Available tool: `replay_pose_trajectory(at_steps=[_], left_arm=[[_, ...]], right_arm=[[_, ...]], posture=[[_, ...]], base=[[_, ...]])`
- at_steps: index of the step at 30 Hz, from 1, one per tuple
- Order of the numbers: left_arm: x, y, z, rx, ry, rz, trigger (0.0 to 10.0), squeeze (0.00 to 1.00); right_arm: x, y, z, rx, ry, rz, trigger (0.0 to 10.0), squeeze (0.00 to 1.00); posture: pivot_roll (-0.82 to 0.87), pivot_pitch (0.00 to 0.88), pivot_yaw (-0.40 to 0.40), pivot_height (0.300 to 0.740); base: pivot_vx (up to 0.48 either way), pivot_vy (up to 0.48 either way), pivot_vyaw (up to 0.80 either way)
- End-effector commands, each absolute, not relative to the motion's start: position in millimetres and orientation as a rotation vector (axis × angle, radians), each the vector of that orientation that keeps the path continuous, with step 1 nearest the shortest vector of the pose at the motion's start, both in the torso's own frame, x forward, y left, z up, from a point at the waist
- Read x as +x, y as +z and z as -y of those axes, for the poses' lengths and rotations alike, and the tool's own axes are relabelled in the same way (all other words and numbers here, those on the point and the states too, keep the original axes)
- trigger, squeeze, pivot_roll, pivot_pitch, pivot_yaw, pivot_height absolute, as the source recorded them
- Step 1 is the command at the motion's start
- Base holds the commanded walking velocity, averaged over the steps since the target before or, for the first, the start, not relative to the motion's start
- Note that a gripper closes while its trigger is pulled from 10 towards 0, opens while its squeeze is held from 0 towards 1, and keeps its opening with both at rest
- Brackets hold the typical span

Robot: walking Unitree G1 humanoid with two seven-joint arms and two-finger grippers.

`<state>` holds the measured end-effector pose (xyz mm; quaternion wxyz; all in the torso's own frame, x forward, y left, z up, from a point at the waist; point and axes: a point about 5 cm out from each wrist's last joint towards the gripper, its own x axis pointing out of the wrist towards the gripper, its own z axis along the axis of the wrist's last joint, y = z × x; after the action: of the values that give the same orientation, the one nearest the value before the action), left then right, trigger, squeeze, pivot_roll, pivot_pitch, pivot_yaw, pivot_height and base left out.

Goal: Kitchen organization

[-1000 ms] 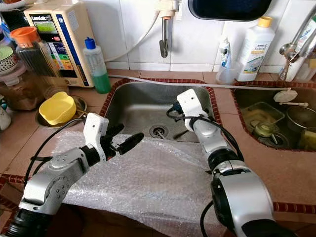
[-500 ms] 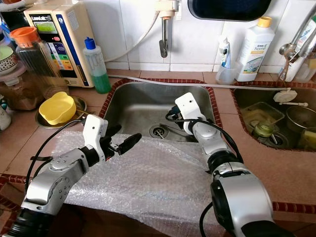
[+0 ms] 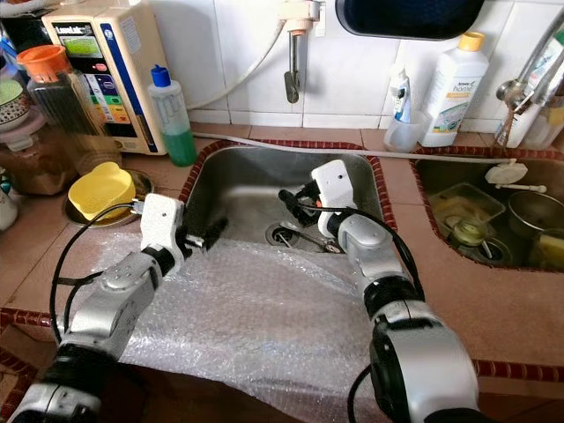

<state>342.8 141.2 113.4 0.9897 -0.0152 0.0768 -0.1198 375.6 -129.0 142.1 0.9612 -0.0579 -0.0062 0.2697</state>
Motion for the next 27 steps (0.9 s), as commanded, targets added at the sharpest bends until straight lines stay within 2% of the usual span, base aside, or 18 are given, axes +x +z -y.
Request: replay_pose_trajectory(at_steps=[1,7,8,12,21,27], left_arm=[[350.0,113.9,-144.8,-0.087,-0.185,-0.161,10.0,0.00],[361.6,112.8,-148.0,-0.175,-0.101,-0.176,10.0,0.00],[363.7,112.4,-148.3,-0.188,-0.087,-0.178,10.0,0.00],[372.0,117.2,-145.8,-0.222,-0.058,-0.164,10.0,0.00],[368.2,116.8,-134.7,-0.278,-0.069,-0.149,10.0,0.00],[353.9,109.2,-128.0,-0.284,-0.075,-0.135,10.0,0.00]], right_arm=[[371.0,151.0,124.1,-0.095,0.578,0.047,10.0,1.00],[349.1,155.9,116.9,-0.050,0.642,0.077,10.0,1.00],[343.9,157.4,115.4,-0.041,0.655,0.084,10.0,0.90],[322.1,163.9,111.3,-0.029,0.730,0.096,10.0,0.89],[319.9,169.4,118.1,-0.021,0.699,0.077,10.0,0.90],[314.5,172.8,118.7,-0.032,0.713,0.049,10.0,0.89]], posture=[[0.04,0.000,0.031,0.740],[0.01,0.000,0.041,0.740],[0.01,0.000,0.041,0.740],[-0.02,0.000,0.055,0.740],[-0.01,0.000,0.053,0.740],[0.00,0.000,0.044,0.740]], base=[[0.000,0.000,0.00],[0.000,0.000,0.00],[0.000,0.000,0.00],[0.000,0.000,0.00],[0.000,0.000,0.00],[0.000,0.000,0.00]])
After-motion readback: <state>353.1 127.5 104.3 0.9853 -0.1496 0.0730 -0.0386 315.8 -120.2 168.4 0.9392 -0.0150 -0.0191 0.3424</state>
